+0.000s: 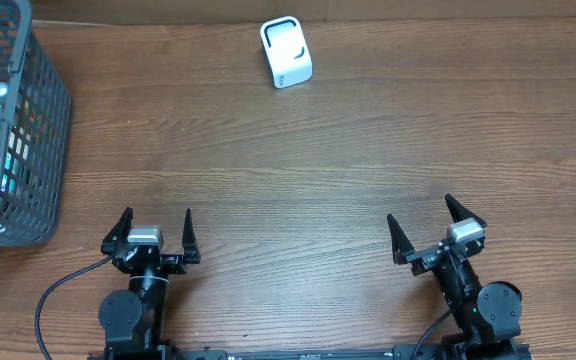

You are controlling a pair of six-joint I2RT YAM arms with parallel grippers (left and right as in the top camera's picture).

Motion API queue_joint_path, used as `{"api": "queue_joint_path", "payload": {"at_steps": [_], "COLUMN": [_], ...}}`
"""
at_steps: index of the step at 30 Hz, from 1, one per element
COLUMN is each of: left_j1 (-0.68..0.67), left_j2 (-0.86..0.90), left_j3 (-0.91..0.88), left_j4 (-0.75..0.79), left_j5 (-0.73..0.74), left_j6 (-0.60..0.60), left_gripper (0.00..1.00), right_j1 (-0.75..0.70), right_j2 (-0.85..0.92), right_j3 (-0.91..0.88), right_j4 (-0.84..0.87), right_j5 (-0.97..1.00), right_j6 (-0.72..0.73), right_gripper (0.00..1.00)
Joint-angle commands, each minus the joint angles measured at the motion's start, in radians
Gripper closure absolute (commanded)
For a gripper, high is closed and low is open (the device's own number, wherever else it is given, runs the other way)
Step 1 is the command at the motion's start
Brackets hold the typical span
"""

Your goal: Scan the item barcode

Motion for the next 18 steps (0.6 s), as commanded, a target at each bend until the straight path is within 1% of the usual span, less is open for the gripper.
{"api": "queue_joint_path", "payload": {"at_steps": [1,18], "left_j1": [-0.007,-0.007], "left_j2": [-0.01,-0.01], "left_j3": [-0.003,-0.003], "left_j4": [-0.004,-0.004], "left_j5": [-0.007,-0.007], "left_j6": [0.019,0.019], "left_gripper": [0.0,0.0], "right_j1": [-0.003,-0.003], "right_j2": [-0.008,-0.008], "right_j3": [-0.01,-0.01], "right_j4": [0.003,0.003], "right_j5": [0.009,0.009], "right_j6": [-0.003,-0.003], "right_gripper": [0.0,0.0]}}
